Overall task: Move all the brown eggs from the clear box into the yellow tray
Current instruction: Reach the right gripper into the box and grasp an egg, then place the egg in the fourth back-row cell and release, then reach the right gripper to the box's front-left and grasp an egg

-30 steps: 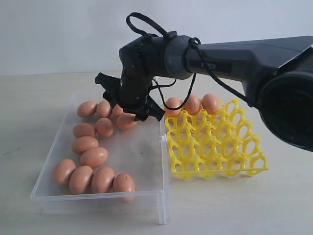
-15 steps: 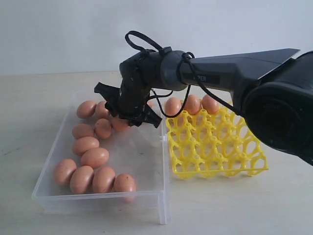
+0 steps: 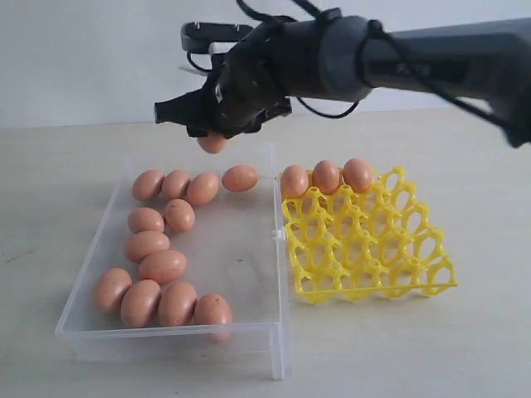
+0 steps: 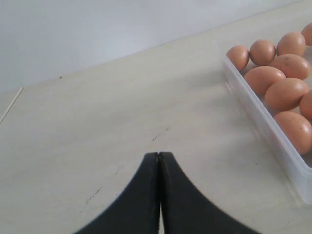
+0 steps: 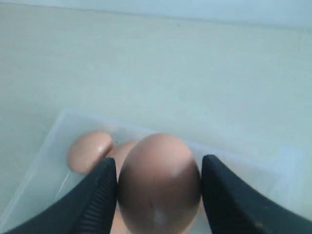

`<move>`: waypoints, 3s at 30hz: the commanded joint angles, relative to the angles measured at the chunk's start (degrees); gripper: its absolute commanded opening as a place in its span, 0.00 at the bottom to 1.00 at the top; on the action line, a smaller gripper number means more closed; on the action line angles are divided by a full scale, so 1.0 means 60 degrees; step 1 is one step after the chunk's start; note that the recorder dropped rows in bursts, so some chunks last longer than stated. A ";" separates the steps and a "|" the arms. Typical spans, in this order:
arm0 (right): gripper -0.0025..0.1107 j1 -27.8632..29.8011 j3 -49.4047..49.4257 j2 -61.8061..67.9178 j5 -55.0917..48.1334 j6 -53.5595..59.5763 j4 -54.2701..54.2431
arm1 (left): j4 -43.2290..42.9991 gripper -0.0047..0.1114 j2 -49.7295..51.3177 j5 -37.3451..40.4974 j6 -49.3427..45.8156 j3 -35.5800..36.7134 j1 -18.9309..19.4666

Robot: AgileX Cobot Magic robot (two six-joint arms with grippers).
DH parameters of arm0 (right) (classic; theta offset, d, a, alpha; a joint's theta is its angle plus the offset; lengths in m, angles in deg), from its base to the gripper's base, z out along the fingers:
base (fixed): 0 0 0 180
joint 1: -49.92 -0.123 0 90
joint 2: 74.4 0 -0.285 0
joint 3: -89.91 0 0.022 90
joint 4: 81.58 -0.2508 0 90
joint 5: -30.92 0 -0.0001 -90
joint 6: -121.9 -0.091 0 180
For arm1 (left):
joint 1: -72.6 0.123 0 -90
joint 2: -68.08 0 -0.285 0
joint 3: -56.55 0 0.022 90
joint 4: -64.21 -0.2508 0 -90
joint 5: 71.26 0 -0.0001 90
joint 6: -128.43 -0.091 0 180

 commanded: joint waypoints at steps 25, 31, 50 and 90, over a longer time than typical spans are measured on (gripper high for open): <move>0.02 0.4648 0.9224 -0.3115 0.9795 0.5045 -0.2084 | 0.0000 0.04 -0.0058 -0.0075 0.0051 -0.0038 -0.0018; 0.02 0.4791 0.9224 -0.2274 1.0489 0.4917 -0.2029 | 0.0000 0.04 -0.0058 -0.0075 0.0051 -0.0038 -0.0018; 0.03 0.4934 0.8627 -0.1218 1.1035 0.5802 -0.2005 | 0.0000 0.04 -0.0058 -0.0075 0.0051 -0.0038 -0.0018; 0.54 0.0021 0.5390 -0.3804 0.0724 0.4268 -0.2913 | 0.0000 0.04 -0.0058 -0.0075 0.0051 -0.0038 -0.0018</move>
